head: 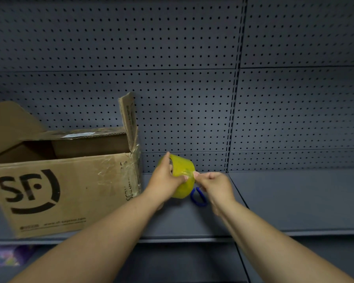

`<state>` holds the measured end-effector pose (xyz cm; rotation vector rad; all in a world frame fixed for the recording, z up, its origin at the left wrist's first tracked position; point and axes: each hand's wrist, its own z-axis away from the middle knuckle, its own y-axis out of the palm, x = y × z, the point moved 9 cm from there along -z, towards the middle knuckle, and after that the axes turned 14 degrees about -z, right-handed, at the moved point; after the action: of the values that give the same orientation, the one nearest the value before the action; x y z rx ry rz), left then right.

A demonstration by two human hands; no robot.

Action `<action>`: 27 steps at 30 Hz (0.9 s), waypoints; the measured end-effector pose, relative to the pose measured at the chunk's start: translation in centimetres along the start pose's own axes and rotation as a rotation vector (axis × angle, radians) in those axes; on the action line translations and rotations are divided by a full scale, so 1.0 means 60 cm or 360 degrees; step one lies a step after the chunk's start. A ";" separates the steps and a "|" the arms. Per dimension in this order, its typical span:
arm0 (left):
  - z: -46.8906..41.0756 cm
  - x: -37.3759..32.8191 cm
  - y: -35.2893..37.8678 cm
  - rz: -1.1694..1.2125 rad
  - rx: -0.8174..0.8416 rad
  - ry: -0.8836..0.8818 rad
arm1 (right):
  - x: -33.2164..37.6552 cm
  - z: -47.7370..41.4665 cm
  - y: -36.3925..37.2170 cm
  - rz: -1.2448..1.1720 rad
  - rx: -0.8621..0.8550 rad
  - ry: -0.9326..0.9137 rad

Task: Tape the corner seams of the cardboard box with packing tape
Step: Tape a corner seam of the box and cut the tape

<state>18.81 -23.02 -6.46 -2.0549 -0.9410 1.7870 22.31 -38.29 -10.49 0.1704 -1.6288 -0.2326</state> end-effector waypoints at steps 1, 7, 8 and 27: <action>-0.002 0.000 -0.005 -0.0043 -0.0016 -0.0003 | -0.008 -0.008 -0.010 0.0046 -0.0038 0.0027; -0.016 -0.006 -0.019 -0.0595 0.0065 0.0089 | -0.017 -0.023 -0.037 0.1084 0.0304 -0.0133; -0.017 -0.009 -0.016 -0.0750 0.0086 0.0133 | -0.034 -0.019 -0.021 0.1391 0.0525 -0.0126; -0.044 0.083 0.115 -0.1625 0.0556 0.0384 | -0.121 -0.041 -0.095 0.2603 0.0455 0.0362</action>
<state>23.53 -24.63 -13.84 -1.1622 -1.1806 1.0192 25.08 -42.13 -18.79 -0.8808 -1.1272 1.2130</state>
